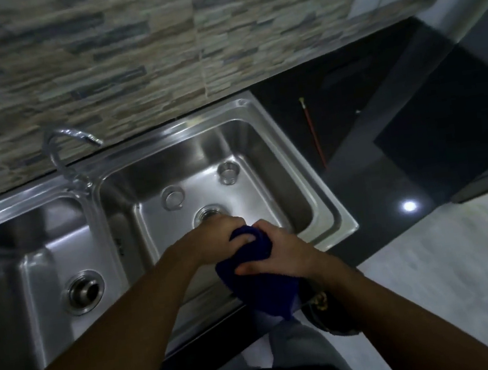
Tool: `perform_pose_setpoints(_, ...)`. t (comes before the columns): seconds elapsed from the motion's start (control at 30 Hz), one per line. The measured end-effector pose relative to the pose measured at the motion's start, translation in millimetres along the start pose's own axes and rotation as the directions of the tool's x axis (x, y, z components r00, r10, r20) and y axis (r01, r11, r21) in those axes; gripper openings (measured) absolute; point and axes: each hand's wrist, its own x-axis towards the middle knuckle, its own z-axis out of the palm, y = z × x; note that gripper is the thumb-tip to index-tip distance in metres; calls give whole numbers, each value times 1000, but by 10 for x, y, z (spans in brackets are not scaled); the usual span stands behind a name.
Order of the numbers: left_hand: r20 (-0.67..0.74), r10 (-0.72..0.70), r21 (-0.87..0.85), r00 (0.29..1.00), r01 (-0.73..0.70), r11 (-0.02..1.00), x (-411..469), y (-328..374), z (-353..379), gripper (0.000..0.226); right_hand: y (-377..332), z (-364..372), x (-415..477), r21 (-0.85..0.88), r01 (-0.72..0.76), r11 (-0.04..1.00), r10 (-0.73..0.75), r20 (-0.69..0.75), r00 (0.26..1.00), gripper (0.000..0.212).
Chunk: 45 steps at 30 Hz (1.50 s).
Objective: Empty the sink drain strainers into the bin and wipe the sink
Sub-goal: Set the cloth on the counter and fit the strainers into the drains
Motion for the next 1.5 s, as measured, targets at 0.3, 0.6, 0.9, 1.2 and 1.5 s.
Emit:
perform_pose_setpoints(0.3, 101, 31, -1, 994, -31, 1000, 855, 950, -82, 9, 768, -1124, -315, -167, 107, 980, -133, -154, 979, 32)
perform_pose_setpoints(0.6, -31, 61, -116, 998, -65, 991, 1316, 1509, -320, 17, 948, -2055, -520, -96, 234, 967, -252, -270, 929, 27)
perform_pose_setpoints(0.9, -235, 156, -93, 960, -182, 979, 1701, 2019, -675, 28, 880, -2927, -552, -385, 269, 883, -450, -532, 717, 24)
perform_pose_setpoints(1.2, 35, 57, -29, 998, -56, 998, 1697, 1844, 682, 18, 1734, -2806, -851, -518, 57, 854, -128, -102, 986, 27)
perform_pose_setpoints(1.5, -114, -205, -465, 972, 130, 876, 1892, 1738, 970, 23, 1849, -2979, -614, -259, -43, 965, -20, -237, 971, 26)
